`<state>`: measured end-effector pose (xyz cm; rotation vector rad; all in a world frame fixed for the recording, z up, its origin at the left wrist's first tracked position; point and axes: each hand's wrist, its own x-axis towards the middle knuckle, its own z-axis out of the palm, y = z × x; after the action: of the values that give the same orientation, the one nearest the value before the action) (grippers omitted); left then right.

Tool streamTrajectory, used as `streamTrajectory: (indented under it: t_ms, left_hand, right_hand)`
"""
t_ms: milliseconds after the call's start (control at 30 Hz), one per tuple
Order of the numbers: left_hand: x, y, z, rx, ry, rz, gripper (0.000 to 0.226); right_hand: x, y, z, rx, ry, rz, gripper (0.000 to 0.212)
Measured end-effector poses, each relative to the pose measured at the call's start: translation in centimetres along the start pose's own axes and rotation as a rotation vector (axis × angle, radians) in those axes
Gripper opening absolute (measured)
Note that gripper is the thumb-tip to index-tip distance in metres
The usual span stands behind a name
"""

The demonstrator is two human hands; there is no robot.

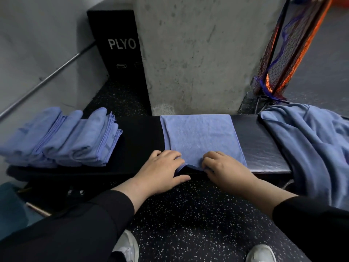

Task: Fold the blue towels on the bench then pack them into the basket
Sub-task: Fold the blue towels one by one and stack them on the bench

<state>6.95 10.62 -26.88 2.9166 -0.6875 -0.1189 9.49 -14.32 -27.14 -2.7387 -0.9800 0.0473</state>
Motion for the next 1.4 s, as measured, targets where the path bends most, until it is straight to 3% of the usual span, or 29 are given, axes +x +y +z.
streamTrajectory:
  t_ms: [100, 233, 367, 433, 600, 767, 1033, 1200, 1400]
  left_hand:
    - [0.6, 1.9, 0.1, -0.071, 0.036, -0.133, 0.047]
    - [1.5, 3.0, -0.2, -0.269, 0.108, -0.316, 0.012]
    - [0.9, 2.8, -1.3, -0.316, 0.176, -0.312, 0.019]
    - [0.5, 2.2, -1.7, -0.316, 0.183, -0.289, 0.024]
    - [-0.7, -0.2, -1.9, -0.051, 0.137, -0.151, 0.022]
    - [-1.4, -2.1, -2.8, 0.086, 0.177, -0.157, 0.027]
    - [-2.7, -4.1, -5.8, 0.014, 0.003, -0.073, 0.016]
    - [-3.6, -5.5, -5.4, -0.006, -0.059, -0.125, 0.010]
    - [-4.7, -5.3, -5.3, -0.143, -0.136, -0.201, 0.012]
  right_hand:
    - [0.6, -1.2, -1.3, 0.089, -0.003, 0.166, 0.011]
    - [0.5, -1.4, -2.8, -0.062, 0.019, 0.207, 0.015]
    - [-0.2, -1.0, -3.0, -0.150, -0.030, 0.176, 0.007]
    - [-0.5, -0.7, -3.1, -0.145, -0.062, 0.176, 0.020]
    - [-1.2, 0.3, -4.1, -0.309, -0.151, 0.203, 0.008]
    - [-2.8, 1.9, -5.3, -0.261, 0.022, 0.264, 0.005]
    - [-4.2, 3.7, -6.1, -0.236, 0.008, 0.372, 0.010]
    - [-5.5, 3.9, -6.7, -0.093, 0.012, 0.374, 0.013]
    - [-6.4, 3.9, -6.9, -0.113, -0.032, 0.287, 0.008]
